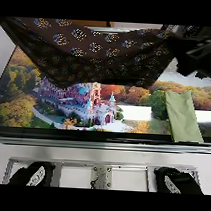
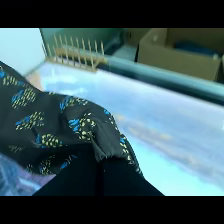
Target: Fold the clothes and pants, and hang the long-sleeved shirts on hangers.
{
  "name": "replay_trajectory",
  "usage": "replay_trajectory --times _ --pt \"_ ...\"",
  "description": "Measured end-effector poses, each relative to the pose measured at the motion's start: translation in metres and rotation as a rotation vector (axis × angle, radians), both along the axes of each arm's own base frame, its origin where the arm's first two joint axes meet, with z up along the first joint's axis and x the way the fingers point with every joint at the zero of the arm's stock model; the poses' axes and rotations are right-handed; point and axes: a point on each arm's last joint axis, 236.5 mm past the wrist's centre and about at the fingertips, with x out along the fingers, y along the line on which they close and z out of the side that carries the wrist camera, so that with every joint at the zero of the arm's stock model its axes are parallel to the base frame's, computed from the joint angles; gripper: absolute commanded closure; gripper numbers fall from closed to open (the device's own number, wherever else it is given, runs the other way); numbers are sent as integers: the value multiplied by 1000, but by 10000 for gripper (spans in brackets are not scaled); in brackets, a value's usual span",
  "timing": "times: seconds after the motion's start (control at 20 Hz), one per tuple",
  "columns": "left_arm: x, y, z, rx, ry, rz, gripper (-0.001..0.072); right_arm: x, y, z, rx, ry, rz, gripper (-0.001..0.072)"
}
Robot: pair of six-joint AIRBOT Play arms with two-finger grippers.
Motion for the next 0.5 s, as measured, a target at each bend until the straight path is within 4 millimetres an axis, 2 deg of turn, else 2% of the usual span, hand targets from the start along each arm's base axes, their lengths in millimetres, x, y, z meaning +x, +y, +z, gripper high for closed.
replay_trajectory --times 0.1,0.15,0.2,0.3,0.4,0.5 --pt "-35 -11 33 -14 -109 -8 700 -30 -3 24 34 -49 -1 706" --pt "-48 -13 42 -25 -145 -8 700 -41 -4 30 46 -59 -5 707" --pt "-59 -15 51 -41 -177 -6 700 -50 -6 34 59 -56 -11 707" --pt "-68 -16 54 -73 -199 -1 700 -59 -9 28 83 2 -23 707" --pt "-53 -13 36 -102 -144 14 700 -57 -12 4 102 135 -47 706" --pt "-17 -7 -3 -124 -28 30 700 -43 -14 -38 91 327 -77 707"
